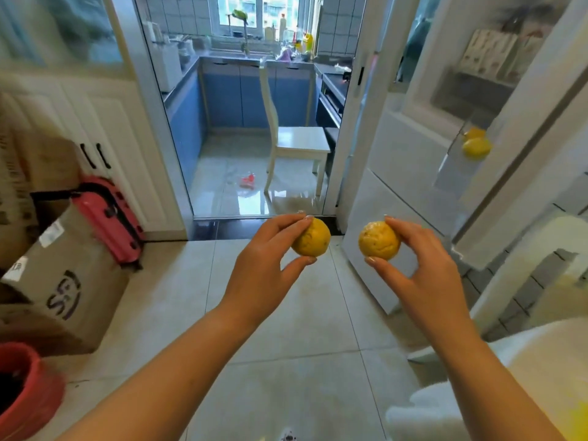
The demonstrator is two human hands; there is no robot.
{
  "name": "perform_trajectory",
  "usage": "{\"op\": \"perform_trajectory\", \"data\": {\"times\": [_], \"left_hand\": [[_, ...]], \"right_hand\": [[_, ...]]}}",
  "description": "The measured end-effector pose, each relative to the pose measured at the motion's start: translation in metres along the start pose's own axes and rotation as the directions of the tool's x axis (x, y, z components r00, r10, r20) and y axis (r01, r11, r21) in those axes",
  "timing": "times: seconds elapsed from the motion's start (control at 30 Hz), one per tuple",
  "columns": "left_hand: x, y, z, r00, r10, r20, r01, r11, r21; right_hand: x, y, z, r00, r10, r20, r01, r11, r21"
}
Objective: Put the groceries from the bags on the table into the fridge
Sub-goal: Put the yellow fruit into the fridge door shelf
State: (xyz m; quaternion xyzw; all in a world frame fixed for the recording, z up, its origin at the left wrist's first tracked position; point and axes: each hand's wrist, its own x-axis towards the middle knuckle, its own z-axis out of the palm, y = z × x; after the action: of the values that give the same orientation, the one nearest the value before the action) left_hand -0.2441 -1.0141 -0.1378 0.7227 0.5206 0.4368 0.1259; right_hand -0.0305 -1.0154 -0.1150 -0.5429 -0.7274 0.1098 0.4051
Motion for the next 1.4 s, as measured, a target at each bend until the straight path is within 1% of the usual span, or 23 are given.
{"op": "perform_trajectory", "data": {"times": [0.2,0.33,0.4,0.5,0.57,0.63,0.7,0.8,0.97,1.07,1.13,1.17,1.3,1.37,1.4], "left_hand": [[0.106,-0.042,0.034,1.000,0.013,0.011,-0.012,1.000,-0.027],[0.172,-0.067,0.066,0.999,0.042,0.031,-0.039,0.994,-0.103],[0.207,-0.080,0.086,0.995,0.095,0.037,-0.088,0.985,-0.148],[0.264,-0.100,0.118,0.979,0.193,0.057,-0.178,0.963,-0.203],[0.307,-0.113,0.138,0.959,0.273,0.069,-0.252,0.941,-0.226],[0.351,-0.123,0.159,0.933,0.350,0.089,-0.316,0.911,-0.264],[0.393,-0.127,0.178,0.897,0.421,0.133,-0.360,0.872,-0.331],[0.444,-0.124,0.207,0.819,0.536,0.203,-0.419,0.802,-0.426],[0.498,-0.097,0.257,0.720,0.638,0.273,-0.353,0.675,-0.648],[0.517,-0.075,0.288,0.615,0.741,0.269,-0.354,0.565,-0.745],[0.527,-0.060,0.310,0.538,0.808,0.239,-0.385,0.488,-0.783],[0.531,-0.054,0.321,0.511,0.829,0.226,-0.400,0.462,-0.792],[0.550,-0.031,0.355,0.438,0.873,0.216,-0.358,0.390,-0.849],[0.560,-0.018,0.364,0.418,0.888,0.192,-0.330,0.345,-0.879],[0.564,-0.012,0.368,0.415,0.892,0.181,-0.310,0.326,-0.893]], "right_hand": [[0.103,0.039,0.024,1.000,0.025,0.004,-0.025,0.999,-0.027],[0.156,0.068,0.034,0.998,0.051,-0.026,-0.052,0.998,-0.044],[0.181,0.084,0.037,0.996,0.076,-0.050,-0.078,0.996,-0.053],[0.219,0.109,0.043,0.985,0.117,-0.123,-0.130,0.986,-0.102],[0.247,0.123,0.048,0.973,0.142,-0.182,-0.168,0.977,-0.135],[0.273,0.135,0.050,0.953,0.183,-0.242,-0.218,0.968,-0.126],[0.297,0.142,0.048,0.923,0.218,-0.318,-0.267,0.956,-0.119],[0.325,0.148,0.040,0.855,0.252,-0.454,-0.346,0.928,-0.138],[0.352,0.153,0.023,0.720,0.311,-0.621,-0.502,0.851,-0.156],[0.358,0.161,0.011,0.653,0.296,-0.698,-0.550,0.818,-0.168],[0.360,0.169,0.002,0.620,0.283,-0.732,-0.578,0.796,-0.182],[0.361,0.172,-0.003,0.610,0.276,-0.743,-0.585,0.789,-0.188],[0.366,0.181,-0.013,0.574,0.278,-0.770,-0.607,0.776,-0.173],[0.366,0.184,-0.017,0.572,0.251,-0.781,-0.625,0.750,-0.217],[0.366,0.186,-0.020,0.568,0.235,-0.788,-0.648,0.718,-0.253]]}}
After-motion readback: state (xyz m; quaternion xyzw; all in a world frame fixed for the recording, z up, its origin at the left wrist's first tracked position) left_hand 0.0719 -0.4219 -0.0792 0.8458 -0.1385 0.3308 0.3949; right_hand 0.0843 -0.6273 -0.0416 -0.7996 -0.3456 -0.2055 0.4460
